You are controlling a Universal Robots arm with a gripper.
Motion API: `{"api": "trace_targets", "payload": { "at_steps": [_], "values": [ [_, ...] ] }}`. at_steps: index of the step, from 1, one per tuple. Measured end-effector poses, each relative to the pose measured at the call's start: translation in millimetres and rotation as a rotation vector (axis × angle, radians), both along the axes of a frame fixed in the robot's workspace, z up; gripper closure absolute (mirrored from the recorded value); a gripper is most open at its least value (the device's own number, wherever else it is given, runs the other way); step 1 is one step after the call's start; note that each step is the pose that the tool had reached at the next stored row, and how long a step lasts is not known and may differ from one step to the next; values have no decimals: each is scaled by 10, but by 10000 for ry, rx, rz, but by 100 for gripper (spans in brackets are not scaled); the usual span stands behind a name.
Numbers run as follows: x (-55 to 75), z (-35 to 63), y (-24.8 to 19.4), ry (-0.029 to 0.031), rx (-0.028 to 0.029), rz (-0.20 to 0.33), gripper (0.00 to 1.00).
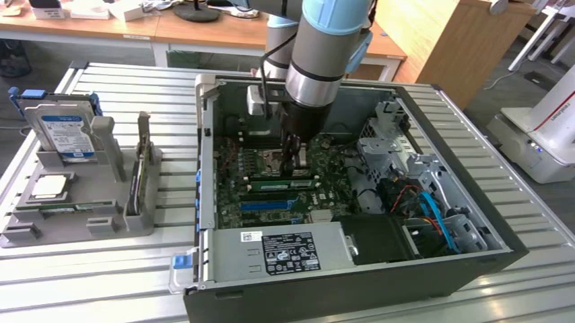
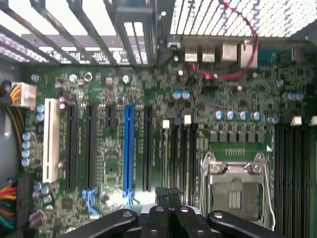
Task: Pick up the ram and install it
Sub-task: 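Press down the ram until it locks into place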
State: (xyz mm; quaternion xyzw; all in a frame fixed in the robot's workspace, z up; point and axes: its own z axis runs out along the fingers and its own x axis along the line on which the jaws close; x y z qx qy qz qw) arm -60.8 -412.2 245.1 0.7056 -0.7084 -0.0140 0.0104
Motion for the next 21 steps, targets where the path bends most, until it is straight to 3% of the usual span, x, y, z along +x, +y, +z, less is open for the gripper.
{"api": "trace_targets", "payload": {
  "at_steps": [7, 21],
  "values": [
    [124, 0, 0, 0, 0, 1, 89],
    [128, -4, 0, 1, 5, -67, 89]
  ]
}}
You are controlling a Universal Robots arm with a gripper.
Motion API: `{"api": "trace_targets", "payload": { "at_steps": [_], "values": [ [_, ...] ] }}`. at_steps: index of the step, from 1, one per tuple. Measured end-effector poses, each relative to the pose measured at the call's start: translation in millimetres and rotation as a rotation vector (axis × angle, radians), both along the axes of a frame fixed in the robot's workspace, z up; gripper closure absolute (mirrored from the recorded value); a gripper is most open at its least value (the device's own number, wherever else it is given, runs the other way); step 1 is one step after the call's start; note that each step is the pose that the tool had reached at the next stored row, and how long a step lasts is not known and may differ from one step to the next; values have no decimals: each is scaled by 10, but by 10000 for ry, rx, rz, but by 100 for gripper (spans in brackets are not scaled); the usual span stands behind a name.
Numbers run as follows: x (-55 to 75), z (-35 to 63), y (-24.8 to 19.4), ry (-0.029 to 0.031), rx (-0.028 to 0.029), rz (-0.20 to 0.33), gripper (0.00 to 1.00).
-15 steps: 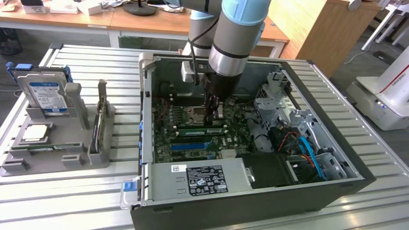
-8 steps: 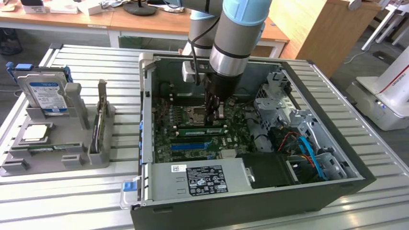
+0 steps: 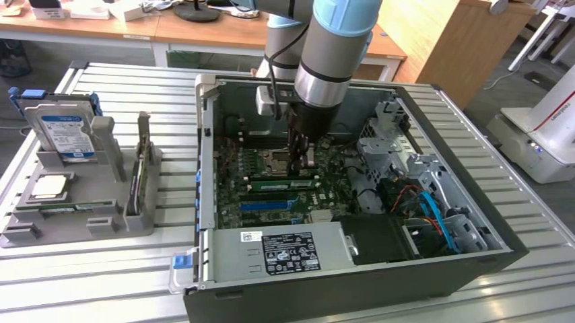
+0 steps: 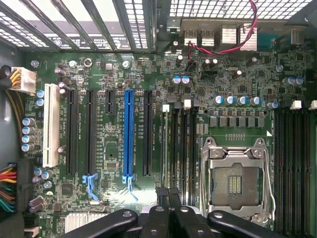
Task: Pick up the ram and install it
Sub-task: 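Press down the ram until it locks into place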
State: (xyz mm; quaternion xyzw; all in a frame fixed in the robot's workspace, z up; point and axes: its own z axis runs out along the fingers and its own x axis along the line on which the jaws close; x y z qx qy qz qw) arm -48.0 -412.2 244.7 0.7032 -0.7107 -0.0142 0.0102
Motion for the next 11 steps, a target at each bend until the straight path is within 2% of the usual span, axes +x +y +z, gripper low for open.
{"api": "trace_targets", "payload": {
  "at_steps": [5, 8, 11],
  "values": [
    [0, -2, 0, 0, 1, -150, 89],
    [0, -17, 0, -1, 0, -1287, 89],
    [0, -21, 0, 0, 1, -1559, 89]
  ]
}}
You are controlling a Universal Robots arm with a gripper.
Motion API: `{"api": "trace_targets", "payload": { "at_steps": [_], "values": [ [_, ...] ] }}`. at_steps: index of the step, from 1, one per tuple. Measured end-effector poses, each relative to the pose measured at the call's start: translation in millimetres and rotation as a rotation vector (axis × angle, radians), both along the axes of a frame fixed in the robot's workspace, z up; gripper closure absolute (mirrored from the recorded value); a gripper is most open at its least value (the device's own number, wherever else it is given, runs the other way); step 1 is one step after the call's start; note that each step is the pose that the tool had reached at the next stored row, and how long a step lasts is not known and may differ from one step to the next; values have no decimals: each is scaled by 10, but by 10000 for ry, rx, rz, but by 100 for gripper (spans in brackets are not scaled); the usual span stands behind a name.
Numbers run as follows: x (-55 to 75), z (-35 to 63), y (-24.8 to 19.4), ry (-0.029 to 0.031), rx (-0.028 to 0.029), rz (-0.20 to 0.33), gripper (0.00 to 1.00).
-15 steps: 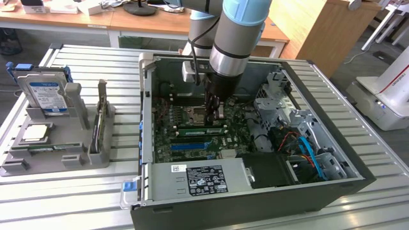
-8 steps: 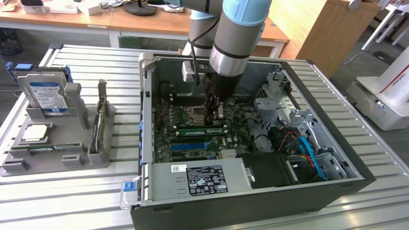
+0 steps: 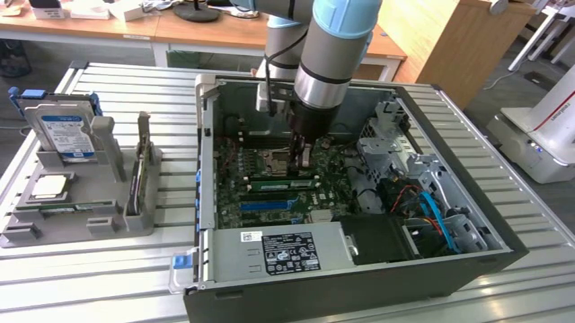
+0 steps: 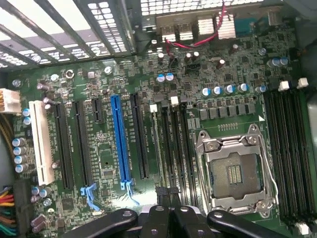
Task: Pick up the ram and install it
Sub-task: 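Press down the ram until it locks into place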
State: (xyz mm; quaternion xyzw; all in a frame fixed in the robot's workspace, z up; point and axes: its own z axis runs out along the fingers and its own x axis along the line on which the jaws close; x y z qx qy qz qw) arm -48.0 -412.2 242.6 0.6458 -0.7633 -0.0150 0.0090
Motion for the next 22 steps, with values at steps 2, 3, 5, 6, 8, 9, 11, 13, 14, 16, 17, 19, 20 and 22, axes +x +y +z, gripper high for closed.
{"api": "trace_targets", "payload": {
  "at_steps": [2, 3, 5, 6, 8, 9, 11, 13, 14, 16, 17, 19, 20, 22],
  "values": [
    [0, -3, 0, 0, -1, -205, 89],
    [0, -5, 0, 0, -1, -316, 89],
    [0, -8, 0, 0, -1, -547, 89],
    [0, -10, 0, 0, -1, -665, 89],
    [0, -14, 0, 0, -1, -906, 89],
    [0, -16, 0, 0, -1, -1039, 89],
    [0, -19, 0, 0, -1, -1294, 89],
    [0, -22, 0, 1, -2, -1557, 89],
    [0, -24, 0, 1, -1, -1687, 89],
    [0, -28, 0, 0, -1, -1960, 89],
    [0, -29, 0, 0, -1, -2096, 89],
    [0, -33, 0, 0, -1, -2369, 89],
    [0, -35, 0, 0, -1, -2503, 89],
    [0, -38, 0, 0, -1, -2782, 89]
  ]
}}
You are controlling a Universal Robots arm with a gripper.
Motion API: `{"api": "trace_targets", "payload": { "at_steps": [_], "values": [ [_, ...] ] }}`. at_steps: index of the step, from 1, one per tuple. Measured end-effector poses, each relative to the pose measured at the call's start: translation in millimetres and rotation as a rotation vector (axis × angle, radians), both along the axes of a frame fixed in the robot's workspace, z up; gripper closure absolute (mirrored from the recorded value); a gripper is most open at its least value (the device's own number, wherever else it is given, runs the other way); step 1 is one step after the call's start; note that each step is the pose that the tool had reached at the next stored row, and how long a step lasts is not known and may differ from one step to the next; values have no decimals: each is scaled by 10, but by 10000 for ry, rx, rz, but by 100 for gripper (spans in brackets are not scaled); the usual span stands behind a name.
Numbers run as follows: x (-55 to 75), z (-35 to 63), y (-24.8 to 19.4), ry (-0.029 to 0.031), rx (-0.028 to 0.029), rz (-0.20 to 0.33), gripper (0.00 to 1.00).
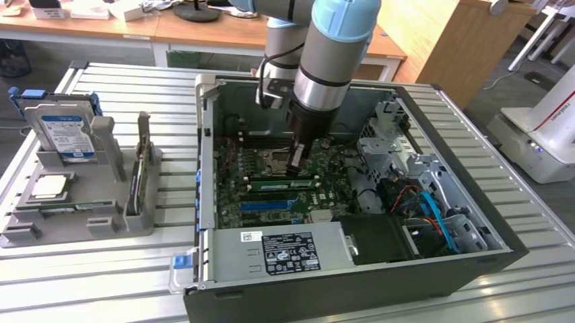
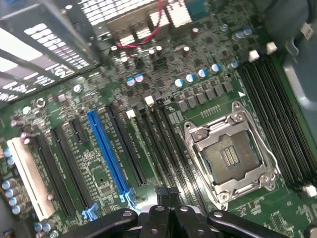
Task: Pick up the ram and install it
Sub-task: 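Press down the ram until it locks into place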
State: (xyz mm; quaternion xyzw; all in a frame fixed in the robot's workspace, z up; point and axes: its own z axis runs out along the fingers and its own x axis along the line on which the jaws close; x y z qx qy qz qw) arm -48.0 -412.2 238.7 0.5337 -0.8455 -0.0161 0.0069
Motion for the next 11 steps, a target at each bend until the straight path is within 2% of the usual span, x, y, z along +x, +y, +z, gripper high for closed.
{"api": "trace_targets", "payload": {
  "at_steps": [11],
  "values": [
    [0, -19, 0, 0, 0, -1519, 89]
  ]
}}
